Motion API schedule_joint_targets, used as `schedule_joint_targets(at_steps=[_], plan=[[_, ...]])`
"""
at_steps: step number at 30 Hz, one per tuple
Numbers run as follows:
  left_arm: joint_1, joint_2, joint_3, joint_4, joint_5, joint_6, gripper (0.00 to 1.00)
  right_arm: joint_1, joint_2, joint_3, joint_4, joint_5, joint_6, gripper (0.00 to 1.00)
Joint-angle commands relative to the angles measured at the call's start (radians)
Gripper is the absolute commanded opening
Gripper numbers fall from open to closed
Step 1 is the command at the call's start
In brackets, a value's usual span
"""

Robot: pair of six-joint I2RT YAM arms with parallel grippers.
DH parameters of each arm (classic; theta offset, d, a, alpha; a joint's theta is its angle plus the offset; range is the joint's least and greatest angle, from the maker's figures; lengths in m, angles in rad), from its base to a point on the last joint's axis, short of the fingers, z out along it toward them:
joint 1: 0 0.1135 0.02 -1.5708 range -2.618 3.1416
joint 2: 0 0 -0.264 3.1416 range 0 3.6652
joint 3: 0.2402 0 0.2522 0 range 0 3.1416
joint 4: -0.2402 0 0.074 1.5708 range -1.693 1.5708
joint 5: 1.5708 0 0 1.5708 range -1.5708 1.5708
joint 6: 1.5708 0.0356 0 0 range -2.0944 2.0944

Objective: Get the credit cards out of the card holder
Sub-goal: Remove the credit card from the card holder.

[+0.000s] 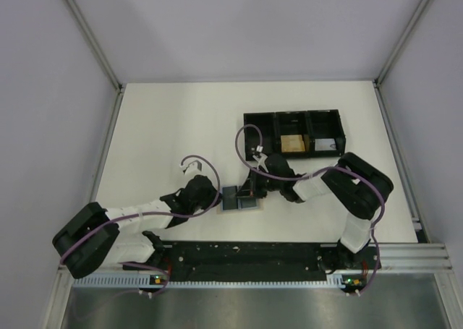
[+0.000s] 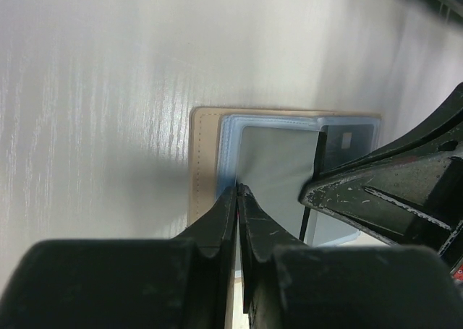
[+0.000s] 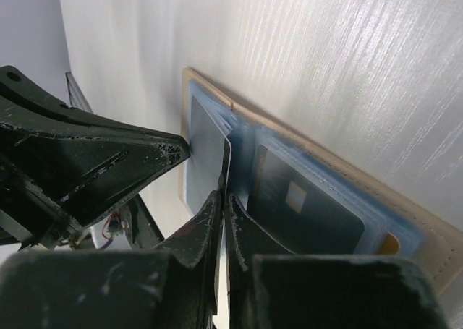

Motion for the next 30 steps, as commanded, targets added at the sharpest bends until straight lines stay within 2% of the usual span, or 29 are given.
schedule_joint_targets(at_steps=[1,10,18,19,24,30], plan=[[0.001,0.003,-0.024,-0.013,0.019,-0.003,0.08,-0.023,0.019,-0.024,0.147,-0.064,0.032,0.00],[0.004,0.006,-0.031,-0.014,0.019,-0.010,0.07,-0.081,0.014,-0.075,0.165,-0.112,0.017,0.00],[0.004,0.003,-0.026,-0.019,0.023,-0.001,0.07,-0.097,0.014,-0.064,0.109,-0.127,-0.016,0.00],[0.006,0.002,-0.026,-0.019,0.026,0.002,0.07,-0.097,0.014,-0.061,0.110,-0.132,-0.016,0.01],[0.006,0.009,-0.009,-0.031,0.048,0.022,0.07,-0.097,0.028,-0.049,0.159,-0.170,0.016,0.19],[0.004,0.046,0.018,-0.037,0.072,0.039,0.06,-0.091,0.062,-0.029,0.181,-0.178,0.040,0.22]])
